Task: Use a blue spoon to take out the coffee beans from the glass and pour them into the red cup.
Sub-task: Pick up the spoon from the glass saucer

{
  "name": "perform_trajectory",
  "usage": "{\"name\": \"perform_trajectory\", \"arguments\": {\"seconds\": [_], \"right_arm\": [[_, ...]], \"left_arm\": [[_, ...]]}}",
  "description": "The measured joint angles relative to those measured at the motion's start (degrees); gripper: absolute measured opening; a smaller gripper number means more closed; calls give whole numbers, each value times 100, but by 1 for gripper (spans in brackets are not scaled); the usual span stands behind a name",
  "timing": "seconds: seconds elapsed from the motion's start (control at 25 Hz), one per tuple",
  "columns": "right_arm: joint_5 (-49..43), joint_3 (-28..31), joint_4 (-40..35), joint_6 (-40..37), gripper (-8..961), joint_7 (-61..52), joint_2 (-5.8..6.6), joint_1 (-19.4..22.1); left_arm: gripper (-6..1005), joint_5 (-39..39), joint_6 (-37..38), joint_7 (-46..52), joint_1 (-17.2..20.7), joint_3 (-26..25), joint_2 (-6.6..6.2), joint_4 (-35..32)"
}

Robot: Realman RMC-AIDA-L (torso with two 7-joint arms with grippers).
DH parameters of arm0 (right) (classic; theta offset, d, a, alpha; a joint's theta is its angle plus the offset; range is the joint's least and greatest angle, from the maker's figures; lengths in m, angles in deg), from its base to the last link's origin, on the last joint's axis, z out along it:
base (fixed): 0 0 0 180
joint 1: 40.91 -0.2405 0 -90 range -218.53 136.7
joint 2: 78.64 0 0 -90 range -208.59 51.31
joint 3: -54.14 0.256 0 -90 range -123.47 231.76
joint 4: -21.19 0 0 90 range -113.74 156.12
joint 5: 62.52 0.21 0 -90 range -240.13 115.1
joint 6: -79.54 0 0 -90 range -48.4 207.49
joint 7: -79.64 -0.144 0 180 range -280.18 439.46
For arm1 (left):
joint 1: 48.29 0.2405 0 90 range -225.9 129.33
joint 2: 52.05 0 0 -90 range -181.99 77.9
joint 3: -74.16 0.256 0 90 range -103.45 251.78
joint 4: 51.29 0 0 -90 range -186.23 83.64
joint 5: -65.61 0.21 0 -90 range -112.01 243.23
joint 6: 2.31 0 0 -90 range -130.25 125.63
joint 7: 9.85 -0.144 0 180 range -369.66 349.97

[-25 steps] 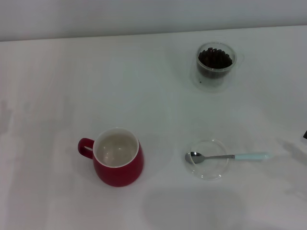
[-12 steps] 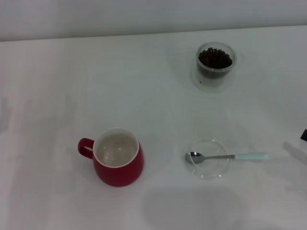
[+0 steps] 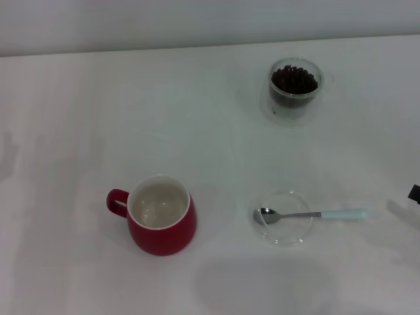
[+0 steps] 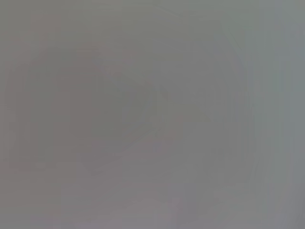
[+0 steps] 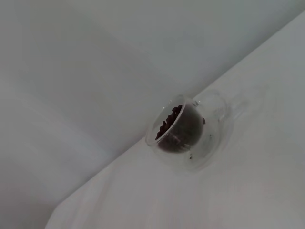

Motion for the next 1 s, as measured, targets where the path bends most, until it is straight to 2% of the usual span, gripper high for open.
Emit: {"name": "perform_trajectory", "arguments": {"seconds": [1.0], "right_arm": [[-168,-69,-14,82,864,-401,-35,1]], "left_arm": [[893,1,-140,0,-58,0,9,-19]]}}
